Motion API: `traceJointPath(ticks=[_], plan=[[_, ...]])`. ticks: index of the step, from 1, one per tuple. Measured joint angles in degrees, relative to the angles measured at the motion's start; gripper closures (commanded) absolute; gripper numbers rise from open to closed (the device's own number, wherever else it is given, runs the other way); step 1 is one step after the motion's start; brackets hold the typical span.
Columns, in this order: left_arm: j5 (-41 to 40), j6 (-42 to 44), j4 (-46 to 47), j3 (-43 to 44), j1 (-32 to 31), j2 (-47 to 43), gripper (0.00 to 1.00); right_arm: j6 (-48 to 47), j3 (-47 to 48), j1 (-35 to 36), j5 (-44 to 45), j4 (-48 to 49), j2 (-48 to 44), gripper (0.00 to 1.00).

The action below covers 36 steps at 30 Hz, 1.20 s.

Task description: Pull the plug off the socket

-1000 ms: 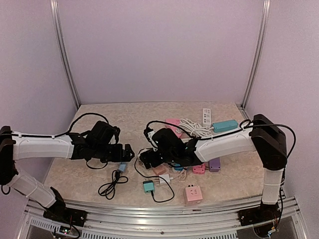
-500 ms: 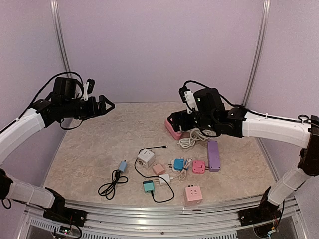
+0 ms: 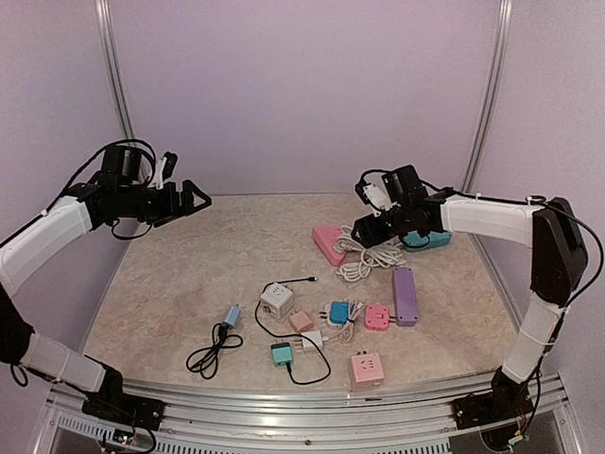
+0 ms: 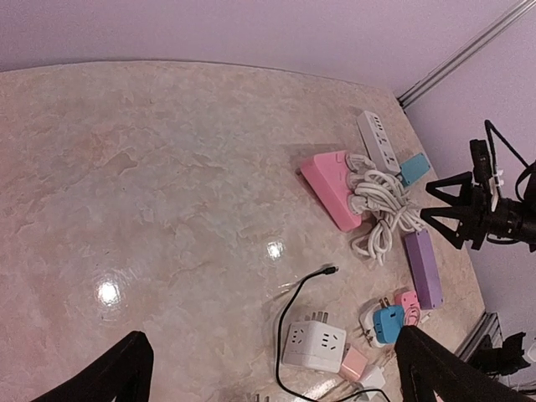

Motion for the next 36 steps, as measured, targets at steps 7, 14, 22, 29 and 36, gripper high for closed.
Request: traceJointPath(ticks=[7, 14, 22, 29, 36], plan=[[2.6, 0.0, 0.9, -1.3, 1.1, 1.6, 0.01, -9.1, 10.1, -1.0, 0.3, -2.7, 9.0, 0.34], [3.7, 0.0, 1.3, -1.8, 1.1, 2.3, 0.01, -15.0, 17.4, -1.0, -1.1, -5.6, 16.5, 0.34], [3.1, 0.3, 1.3, -1.9, 1.1, 2.3, 0.01, -17.3, 17.7, -1.0, -1.9, -7.6, 19.0, 0.64], [3.8, 0.4, 1.6, -1.9, 1.1, 3.3, 0.01, -18.6, 18.3, -1.2, -2.4, -7.2, 19.9, 0.99], [7.4, -1.2, 3.0, -2.1, 1.2, 5.9, 0.01, -16.9, 12.2, -0.5, -4.5, 0.2, 17.4, 1.00]])
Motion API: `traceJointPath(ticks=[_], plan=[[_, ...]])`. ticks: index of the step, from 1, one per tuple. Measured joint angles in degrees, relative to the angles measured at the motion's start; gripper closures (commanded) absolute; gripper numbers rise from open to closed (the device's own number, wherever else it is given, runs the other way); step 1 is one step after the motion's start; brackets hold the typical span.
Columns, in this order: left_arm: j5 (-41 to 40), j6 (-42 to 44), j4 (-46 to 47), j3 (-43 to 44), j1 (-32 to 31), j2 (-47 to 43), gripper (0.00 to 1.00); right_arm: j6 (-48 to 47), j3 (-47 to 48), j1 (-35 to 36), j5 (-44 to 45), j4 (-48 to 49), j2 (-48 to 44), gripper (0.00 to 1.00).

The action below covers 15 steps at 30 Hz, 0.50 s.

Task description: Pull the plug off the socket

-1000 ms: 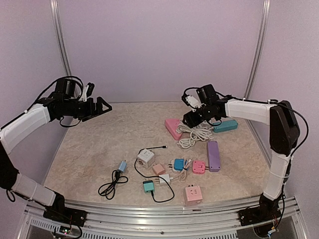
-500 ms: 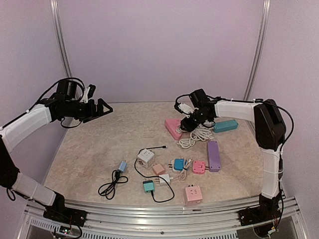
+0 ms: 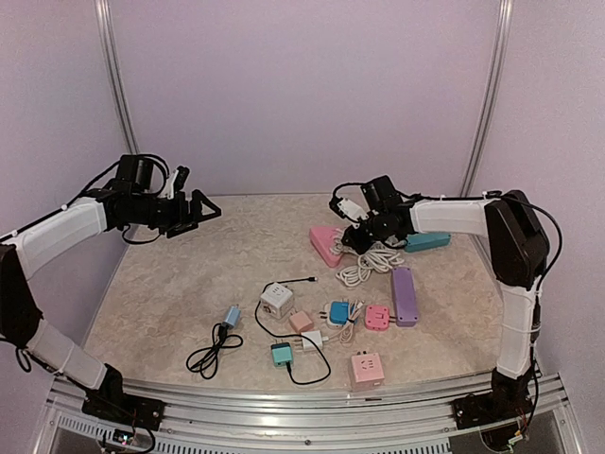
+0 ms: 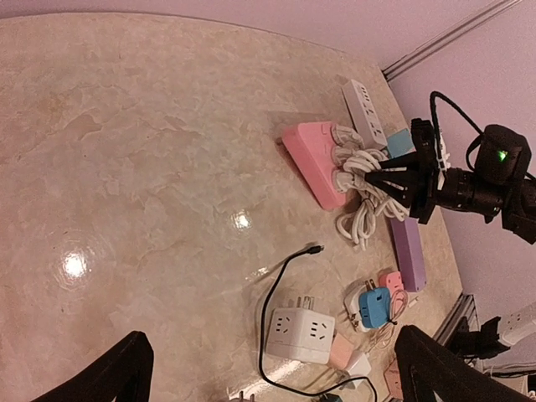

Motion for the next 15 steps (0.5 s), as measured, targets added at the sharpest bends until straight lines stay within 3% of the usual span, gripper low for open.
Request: traceJointPath(ticks=[7, 15], plan=[[4.7, -6.2, 4.4, 1.0, -1.3, 3.4, 0.02, 6.2, -10.7, 5.7, 0.2, 11.7, -7.1, 1.00], [6.3, -13.7, 9.7, 4.8, -6.0, 11.4, 0.04, 16.1, -14.7, 15.8, 3.9, 21.1, -9.3, 1.00]])
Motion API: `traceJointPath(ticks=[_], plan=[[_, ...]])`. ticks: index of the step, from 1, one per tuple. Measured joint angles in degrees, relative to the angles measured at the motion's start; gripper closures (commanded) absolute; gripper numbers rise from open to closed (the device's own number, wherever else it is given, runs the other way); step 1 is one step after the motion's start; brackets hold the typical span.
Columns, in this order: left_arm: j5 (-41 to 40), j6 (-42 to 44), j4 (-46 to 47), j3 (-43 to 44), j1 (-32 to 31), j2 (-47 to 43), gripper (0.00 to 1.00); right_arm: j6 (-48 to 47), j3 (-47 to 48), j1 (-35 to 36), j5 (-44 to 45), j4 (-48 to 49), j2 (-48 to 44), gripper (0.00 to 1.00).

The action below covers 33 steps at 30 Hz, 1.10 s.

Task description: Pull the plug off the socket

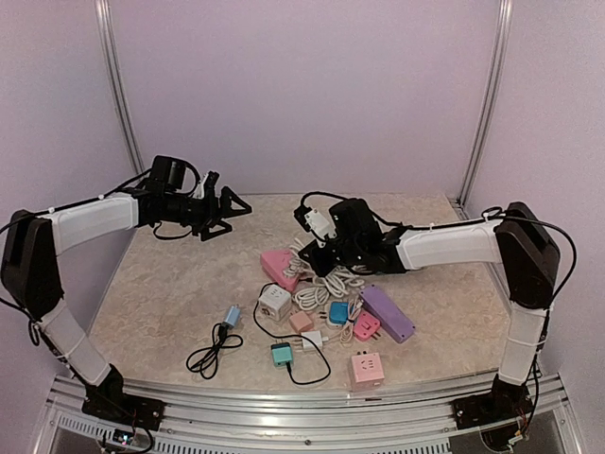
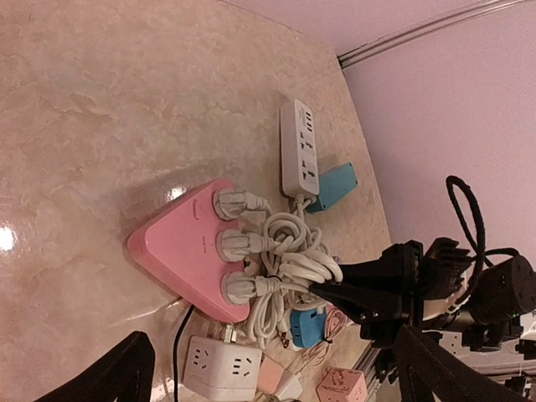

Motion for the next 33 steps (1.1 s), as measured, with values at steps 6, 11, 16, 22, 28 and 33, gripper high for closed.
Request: traceJointPath(ticks=[6, 11, 16, 22, 28, 33], plan=[[0.2, -4.8, 2.4, -3.2, -0.1, 4.4, 0.10, 5.0, -0.6, 3.5, 2.3, 3.7, -0.1, 1.00], [1.0, -8.0, 3.9, -7.6, -0.6, 7.7, 0.14, 7.7, -0.7, 3.9, 3.7, 4.7, -0.1, 1.00], [1.8, -10.4, 5.3, -8.8, -1.5, 9.5, 0.29, 9.2, -0.7, 4.2, 4.8, 4.9, -0.1, 1.00], [4.4, -13.6, 9.2, -8.7, -2.3, 12.7, 0.35, 9.9, -0.7, 4.6, 5.1, 5.0, 0.2, 1.00], [4.8, -15.5, 9.4, -8.2, -3.3, 16.0, 0.35, 10.3, -0.7, 4.7, 5.1, 5.1, 0.2, 1.00], [4.9, -16.4, 9.7, -5.9, -4.7, 17.6, 0.36, 10.4, -0.7, 4.7, 5.1, 5.1, 0.2, 1.00]])
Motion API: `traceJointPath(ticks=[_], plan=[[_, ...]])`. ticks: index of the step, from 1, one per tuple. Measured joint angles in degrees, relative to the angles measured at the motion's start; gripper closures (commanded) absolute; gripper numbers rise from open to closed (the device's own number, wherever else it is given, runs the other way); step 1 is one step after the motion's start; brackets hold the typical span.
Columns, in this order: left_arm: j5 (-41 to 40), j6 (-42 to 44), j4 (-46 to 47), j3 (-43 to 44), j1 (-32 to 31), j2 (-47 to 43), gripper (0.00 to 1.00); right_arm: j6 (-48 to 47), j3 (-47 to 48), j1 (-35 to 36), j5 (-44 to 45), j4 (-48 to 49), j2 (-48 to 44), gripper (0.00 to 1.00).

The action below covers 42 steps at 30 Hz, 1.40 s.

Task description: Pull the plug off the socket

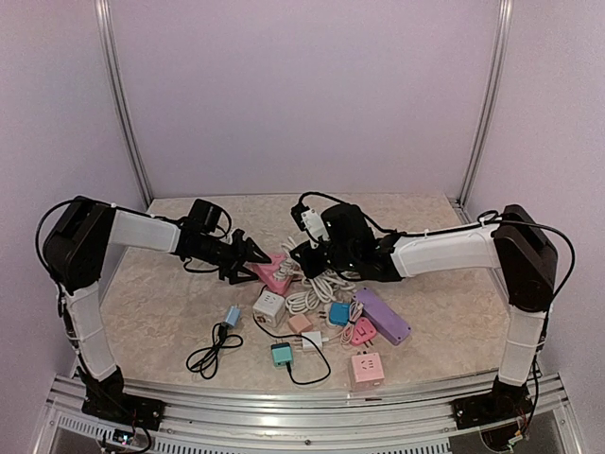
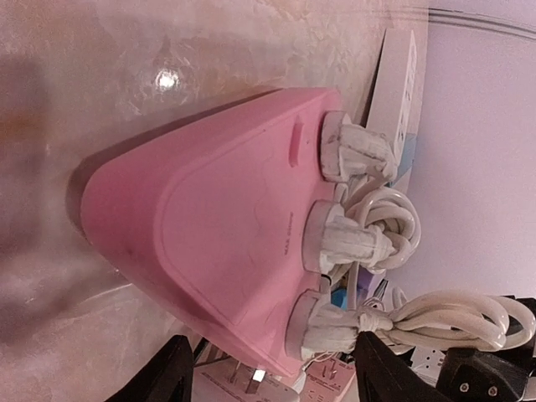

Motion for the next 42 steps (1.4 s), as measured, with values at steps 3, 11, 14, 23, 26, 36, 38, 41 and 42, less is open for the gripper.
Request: traceJointPath(ticks=[3, 11, 14, 23, 26, 36, 38, 41, 42], plan=[[0.0, -0.4, 0.2, 1.4, -1.2, 1.5, 0.37, 0.0, 0.0, 0.0, 0.0, 0.0, 0.0, 1.00], [-0.8, -1.3, -0.6, 2.8, -2.1, 4.2, 0.37, 0.2, 0.0, 0.0, 0.0, 0.3, 0.0, 1.00], [-1.1, -1.7, -0.5, 2.8, -2.2, 4.2, 0.38, 0.2, 0.0, 0.0, 0.0, 0.3, 0.0, 1.00], [-3.3, -2.7, -0.1, 4.7, -3.2, 6.3, 0.47, 0.3, 0.0, 0.0, -0.5, 0.4, 0.0, 1.00], [-4.9, -3.0, 0.3, 4.7, -3.3, 6.3, 0.53, 0.4, 0.0, 0.0, -0.6, 0.6, 0.0, 1.00], [-11.4, -1.5, 4.9, 2.4, -3.9, 0.7, 0.81, 1.4, -1.2, 0.0, -0.4, 1.7, -1.2, 1.00], [-12.7, -0.2, 5.2, 2.0, -4.2, -1.6, 0.86, 2.4, -2.3, 0.1, 0.0, 2.5, -2.1, 0.91], [-14.4, 2.0, 5.1, 1.6, -4.8, -4.0, 0.91, 4.0, -3.3, 0.2, 0.6, 2.7, -3.9, 0.66], [-15.0, 2.8, 5.0, 1.5, -5.0, -4.6, 0.92, 5.0, -3.7, 0.2, 0.6, 2.8, -4.5, 0.57]])
